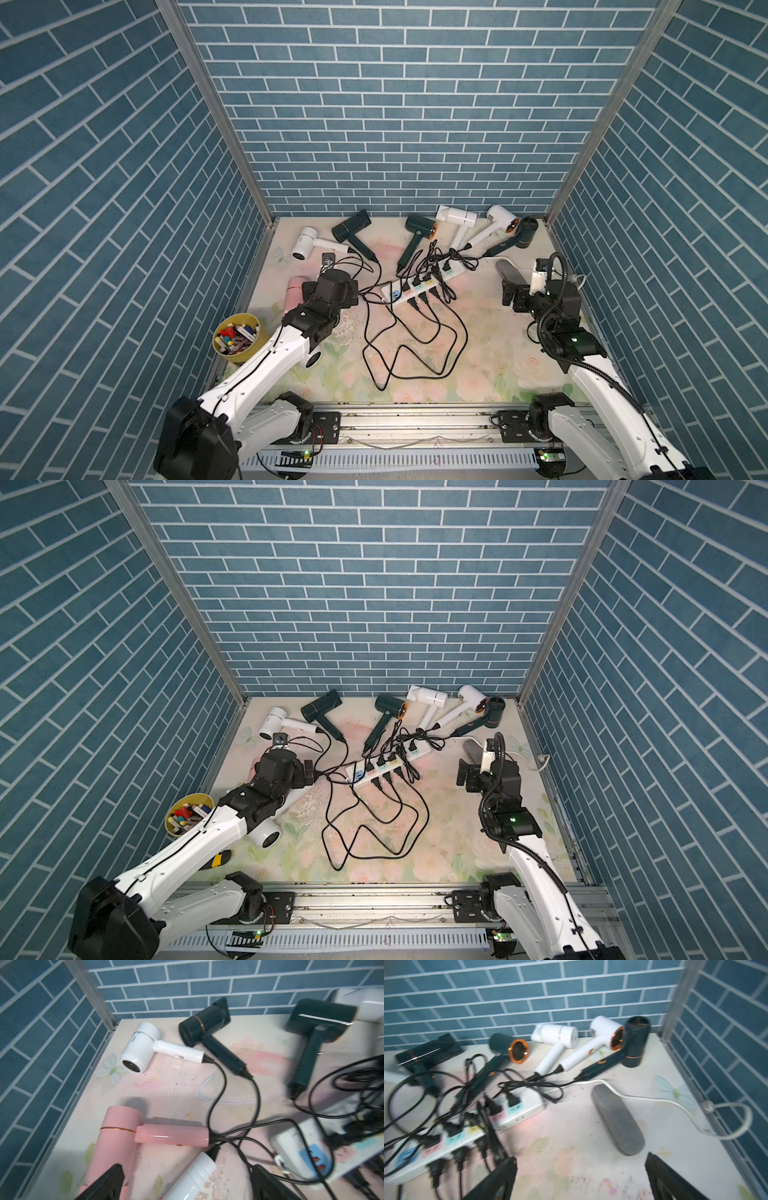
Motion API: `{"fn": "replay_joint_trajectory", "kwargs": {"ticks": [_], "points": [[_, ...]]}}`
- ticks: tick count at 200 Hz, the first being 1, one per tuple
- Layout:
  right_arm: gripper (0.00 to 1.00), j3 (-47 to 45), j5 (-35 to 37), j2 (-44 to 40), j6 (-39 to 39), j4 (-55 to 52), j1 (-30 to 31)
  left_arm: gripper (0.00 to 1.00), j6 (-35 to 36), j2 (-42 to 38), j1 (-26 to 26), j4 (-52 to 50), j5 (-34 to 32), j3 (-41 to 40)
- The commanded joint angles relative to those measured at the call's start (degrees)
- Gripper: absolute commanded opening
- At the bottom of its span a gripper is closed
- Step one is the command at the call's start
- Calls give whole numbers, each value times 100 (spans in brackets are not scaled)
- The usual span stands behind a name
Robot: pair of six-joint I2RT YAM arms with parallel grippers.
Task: Charge the blow dryers
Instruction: Reset both arms
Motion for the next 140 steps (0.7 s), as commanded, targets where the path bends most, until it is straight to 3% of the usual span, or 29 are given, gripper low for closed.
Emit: {"fn": "replay_joint_trajectory", "kwargs": {"ticks": [1, 13, 33, 48, 71, 85, 101, 126, 140], "points": [[99, -678, 535, -152, 220, 1284, -472, 100, 127, 286, 425, 258, -170, -30], [99, -995, 613, -181, 257, 1577, -704, 99, 287, 422, 637, 428, 97, -147], [99, -1402, 668, -131, 278, 2002, -967, 100, 551, 370, 719, 832, -169, -538], [99, -1613, 707, 56, 287, 2396, -1051, 100, 817, 120, 783, 1222, 45, -799], [99, -1692, 765, 662, 261, 2929, -1063, 99, 1279, -213, 888, 1888, -38, -1234], [99, -1719, 823, 1107, 298, 3338, -1063, 100, 1722, -210, 1058, 2682, 342, -1633], [99, -1761, 869, 1752, 323, 3959, -1064, 100, 2083, 126, 1244, 3611, 715, -1962], [99, -1581, 726, 2575, 145, 4730, -1061, 100, 2038, 975, 1472, 4175, 996, -1835], [99, -1276, 738, 2853, -85, 4609, -1058, 100, 2132, 1327, 1504, 4263, 1035, -1621]]}}
